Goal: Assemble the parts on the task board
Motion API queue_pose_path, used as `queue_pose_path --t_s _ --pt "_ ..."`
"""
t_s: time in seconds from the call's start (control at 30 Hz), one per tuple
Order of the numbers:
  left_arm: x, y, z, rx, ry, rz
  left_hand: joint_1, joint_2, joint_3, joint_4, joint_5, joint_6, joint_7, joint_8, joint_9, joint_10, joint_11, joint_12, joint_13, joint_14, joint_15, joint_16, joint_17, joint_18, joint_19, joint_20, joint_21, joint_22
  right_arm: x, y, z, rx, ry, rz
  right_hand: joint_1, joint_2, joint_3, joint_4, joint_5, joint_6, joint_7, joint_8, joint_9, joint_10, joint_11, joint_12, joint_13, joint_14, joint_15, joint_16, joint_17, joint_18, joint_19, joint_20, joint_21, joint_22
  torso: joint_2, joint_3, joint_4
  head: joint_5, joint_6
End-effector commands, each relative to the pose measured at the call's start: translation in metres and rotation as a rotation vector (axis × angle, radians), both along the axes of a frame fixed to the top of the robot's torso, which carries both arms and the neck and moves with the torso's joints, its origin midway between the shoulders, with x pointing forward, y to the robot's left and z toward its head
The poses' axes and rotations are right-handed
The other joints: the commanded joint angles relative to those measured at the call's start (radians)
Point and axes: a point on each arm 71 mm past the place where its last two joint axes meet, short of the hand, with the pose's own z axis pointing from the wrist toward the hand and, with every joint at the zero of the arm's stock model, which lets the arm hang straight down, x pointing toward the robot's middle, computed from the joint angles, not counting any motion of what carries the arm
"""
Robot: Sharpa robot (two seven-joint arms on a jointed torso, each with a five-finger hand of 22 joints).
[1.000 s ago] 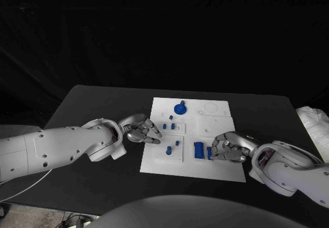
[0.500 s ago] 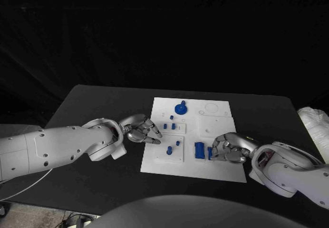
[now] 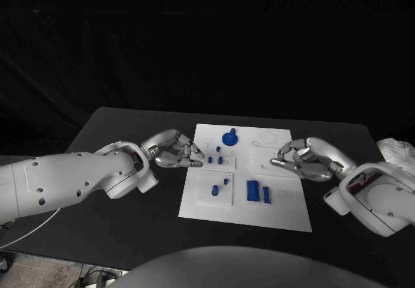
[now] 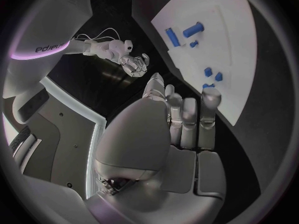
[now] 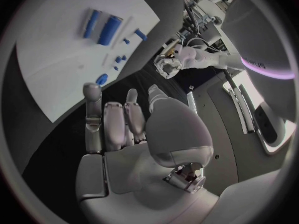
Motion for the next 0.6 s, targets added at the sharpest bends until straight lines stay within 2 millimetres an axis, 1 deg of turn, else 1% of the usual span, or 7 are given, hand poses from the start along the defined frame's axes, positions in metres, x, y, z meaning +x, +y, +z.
queue_pose_path --t_s 0.03,0.17,0.2,0.23,0.37,0.47,0.6 --pt "0.004 0.001 0.027 -0.218 -0.131 0.055 -0.066 -0.006 -0.043 -0.002 -0.005 -0.007 0.016 0.009 0.0 -0.173 0.03 -0.206 -0.276 -0.339 0.031 -0.25 -0.247 0.039 -0.276 0.016 -0.274 -0.007 0.005 0.001 0.022 0.355 0.024 -0.023 -0.036 0.03 -0.046 -0.009 0.03 0.0 0.026 -0.049 -0.079 -0.253 0.03 -0.368 -0.228 -0.263 0.031 -0.37 -0.293 0.01 -0.11 0.032 -0.187 -0.059 -0.006 -0.002 -0.002 -0.002 0.0" --pt "0.007 0.001 0.046 -0.336 -0.182 0.088 -0.232 -0.052 -0.089 -0.014 -0.052 -0.096 0.027 -0.024 0.004 -0.419 0.055 -0.438 -0.445 -0.663 0.073 -0.642 -0.495 0.013 -0.574 0.032 -0.574 -0.156 0.01 0.002 0.037 0.497 0.022 0.002 -0.139 0.081 -0.138 0.0 0.009 -0.07 0.112 -0.155 -0.206 -0.533 0.146 -0.688 -0.45 -0.547 0.161 -0.759 -0.553 -0.029 -0.293 0.116 -0.43 -0.226 -0.004 -0.0006 -0.0006 -0.008 0.0" --pt "0.008 0.0 0.048 -0.359 -0.183 0.093 -0.277 -0.127 -0.047 -0.007 -0.057 -0.14 0.01 -0.048 0.0 -0.504 0.041 -0.506 -0.494 -0.755 0.061 -0.732 -0.556 0.012 -0.662 0.025 -0.654 -0.201 0.011 0.003 0.038 0.528 0.042 0.012 -0.153 0.087 -0.184 -0.002 -0.024 -0.099 0.124 -0.225 -0.282 -0.626 0.22 -0.797 -0.559 -0.628 0.23 -0.89 -0.669 -0.045 -0.397 0.157 -0.559 -0.333 -0.004 0.0 0.0003 -0.008 0.0" --pt "0.01 -0.001 0.05 -0.379 -0.178 0.098 -0.319 -0.225 -0.076 0.005 -0.066 -0.188 -0.011 -0.075 -0.008 -0.584 0.019 -0.563 -0.53 -0.837 0.046 -0.8 -0.598 0.004 -0.736 0.027 -0.714 -0.233 0.011 0.003 0.038 0.557 0.068 0.021 -0.145 0.099 -0.198 0.004 -0.039 -0.158 0.119 -0.281 -0.328 -0.726 0.228 -0.87 -0.619 -0.736 0.244 -0.98 -0.732 -0.053 -0.457 0.173 -0.608 -0.387 -0.003 0.0005 0.0013 -0.009 0.0" --pt "0.014 -0.006 0.05 -0.45 -0.121 0.111 -0.41 -0.314 -0.139 0.006 -0.091 -0.438 -0.115 -0.167 -0.023 -0.857 -0.098 -0.773 -0.709 -1.101 0.029 -1.156 -0.944 -0.048 -1.006 0.067 -0.955 -0.737 0.014 0.004 0.036 0.644 0.166 0.054 -0.134 0.113 -0.256 0.006 -0.083 -0.416 -0.001 -0.456 -0.537 -1.171 0.109 -1.113 -0.961 -1.293 0.206 -1.249 -1.153 -0.097 -1.048 0.231 -0.649 -1.133 -0.001 0.0011 0.0042 -0.009 0.0" --pt "0.016 -0.008 0.05 -0.475 -0.097 0.114 -0.438 -0.324 -0.153 0.016 -0.115 -0.509 -0.14 -0.186 -0.024 -0.915 -0.131 -0.832 -0.776 -1.12 0.028 -1.212 -1.012 -0.062 -1.045 0.092 -1.003 -0.914 0.015 0.003 0.034 0.669 0.188 0.061 -0.121 0.123 -0.273 0.006 -0.074 -0.524 -0.089 -0.512 -0.662 -1.268 0.047 -1.159 -1.102 -1.349 0.19 -1.275 -1.247 -0.089 -1.078 0.23 -0.669 -1.291 0.001 0.0009 0.0055 -0.009 0.0" --pt "0.017 -0.01 0.048 -0.493 -0.08 0.115 -0.454 -0.325 -0.151 0.014 -0.148 -0.529 -0.164 -0.195 -0.023 -0.935 -0.153 -0.853 -0.8 -1.126 0.028 -1.231 -1.036 -0.06 -1.059 0.124 -1.019 -0.951 0.015 0.002 0.032 0.689 0.202 0.066 -0.105 0.133 -0.293 0.006 -0.072 -0.565 -0.126 -0.537 -0.742 -1.296 0.016 -1.169 -1.17 -1.349 0.183 -1.275 -1.248 -0.077 -1.078 0.228 -0.669 -1.293 -0.001 0.0009 0.0066 -0.007 0.0"
